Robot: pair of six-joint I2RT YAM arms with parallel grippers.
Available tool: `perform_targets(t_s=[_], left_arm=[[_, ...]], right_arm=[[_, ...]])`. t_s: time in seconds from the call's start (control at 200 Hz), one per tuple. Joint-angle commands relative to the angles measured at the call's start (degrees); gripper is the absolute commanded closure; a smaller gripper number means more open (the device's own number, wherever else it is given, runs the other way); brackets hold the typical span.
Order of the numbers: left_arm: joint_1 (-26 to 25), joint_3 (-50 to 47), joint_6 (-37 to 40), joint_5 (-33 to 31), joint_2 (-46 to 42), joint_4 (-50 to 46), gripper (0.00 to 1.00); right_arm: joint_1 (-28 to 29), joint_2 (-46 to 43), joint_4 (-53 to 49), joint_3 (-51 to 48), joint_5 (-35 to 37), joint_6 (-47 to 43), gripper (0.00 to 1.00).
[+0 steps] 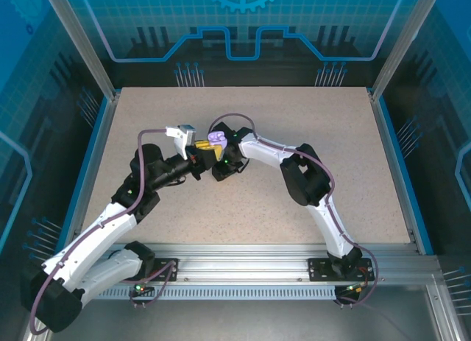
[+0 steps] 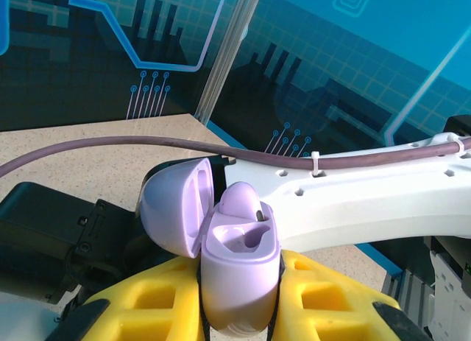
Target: Insert the wireless bluetooth earbuds into the charging case
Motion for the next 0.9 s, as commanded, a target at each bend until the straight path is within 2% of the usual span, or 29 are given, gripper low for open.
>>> perform_targets(t_s=[0.0, 0.23, 0.375, 0.54, 0.896], left_arm=[[0.48, 0.2, -1.13, 0.44, -1.2, 0.55, 1.0], [0.43, 0.37, -1.13, 0.66, -1.47, 0.4, 0.99], [0.49, 0.28, -0.89, 0.56, -1.82, 0.14, 1.0], [0.45, 0.38, -0.74, 0.47, -1.93, 0.2, 1.0], [0.48, 0.16, -0.8, 0.63, -2.06, 0.55, 0.99]], right_arm=[[1.2, -3.27, -2.09, -1.68, -3.63, 0.11, 0.74], [0.58, -4.65, 0.54, -2.04, -4.74, 2.25, 0.72], [0.44, -3.76, 0.49, -0.55, -3.64, 3.72, 0.6], [0.95, -1.26, -1.62, 2.75, -0.12, 4.89, 0.53], [2.18, 3.91, -5.42, 9.12, 3.29, 5.07, 0.51]])
